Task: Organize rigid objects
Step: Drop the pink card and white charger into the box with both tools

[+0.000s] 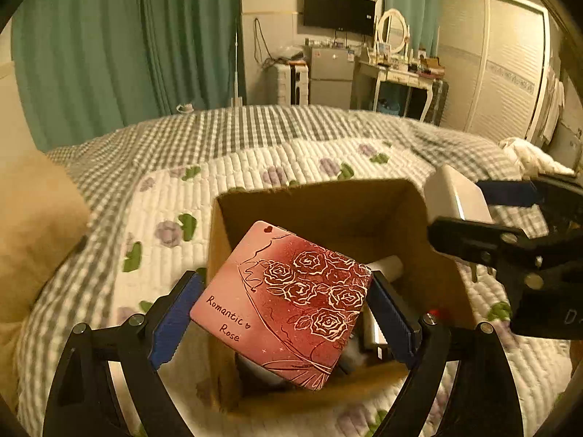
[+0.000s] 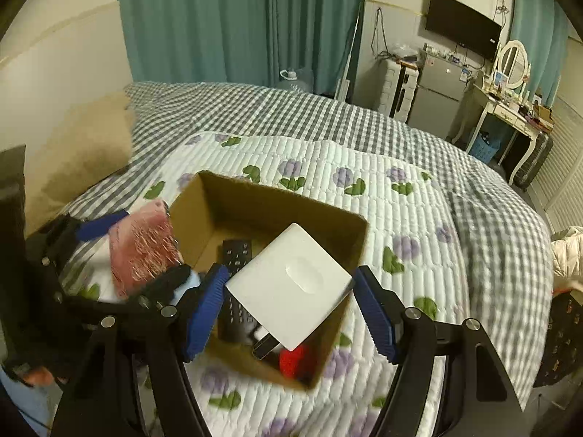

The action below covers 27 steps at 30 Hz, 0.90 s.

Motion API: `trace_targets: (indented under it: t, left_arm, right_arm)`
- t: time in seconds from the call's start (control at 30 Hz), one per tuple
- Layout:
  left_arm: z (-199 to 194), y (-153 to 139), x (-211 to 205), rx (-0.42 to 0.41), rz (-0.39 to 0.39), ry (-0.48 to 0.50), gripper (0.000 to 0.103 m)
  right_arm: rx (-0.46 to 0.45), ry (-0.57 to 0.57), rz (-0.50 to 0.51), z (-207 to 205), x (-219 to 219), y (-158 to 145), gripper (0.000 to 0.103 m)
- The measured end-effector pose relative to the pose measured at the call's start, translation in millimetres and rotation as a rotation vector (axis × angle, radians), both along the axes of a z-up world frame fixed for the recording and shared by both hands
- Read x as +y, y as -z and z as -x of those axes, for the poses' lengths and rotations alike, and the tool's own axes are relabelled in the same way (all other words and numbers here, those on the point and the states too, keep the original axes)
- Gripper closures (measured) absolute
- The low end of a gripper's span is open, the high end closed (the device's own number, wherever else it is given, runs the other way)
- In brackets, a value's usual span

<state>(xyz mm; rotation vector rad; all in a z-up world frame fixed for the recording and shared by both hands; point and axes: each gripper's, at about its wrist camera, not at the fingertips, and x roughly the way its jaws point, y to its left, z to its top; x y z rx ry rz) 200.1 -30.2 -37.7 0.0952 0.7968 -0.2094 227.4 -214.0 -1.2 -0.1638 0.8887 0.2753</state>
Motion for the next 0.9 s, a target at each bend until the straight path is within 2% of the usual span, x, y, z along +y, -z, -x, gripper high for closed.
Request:
trace_targets:
  t: [0.1,0.23,0.43,0.53,0.67,0.77,0.9]
  left_arm:
    - [-12,15,-1,0.046,0.018,0.005,0.012]
    - [-17,25,-9,0.039,-0.016,0.018,0.012]
    - [-17,35,-15,0.035,-0.015,0.062,0.01]
    - [-17,37,-13,0.048,0.002,0.058,0.008]
    - [-12,18,-9,0.007,0.02,0.029,0.001]
    - [-5,-9,-6,-0.038,0.02,0.02,0.001]
    - [12,-59,0,-0.147,0.026,0.018,0.001]
  right_arm:
    - [0.034,0.024,0.015,-21,5,18,0.033]
    - [0.072,0.042,-0.01,-41,4,42,0.033]
    - [0.023,0.075,-0.018,-47,-1,56,0.032]
    - [-0.019,0.094,-0.042,-46,-7,45,0.027]
    - [-0.08,0.1,-0.05,-32,-17,15,0.027]
    - [-0.122,0.1,-0.062,-14,-25,-10,0.027]
    - [-0.206,0.104,-0.062,19,-35,-52,0.027]
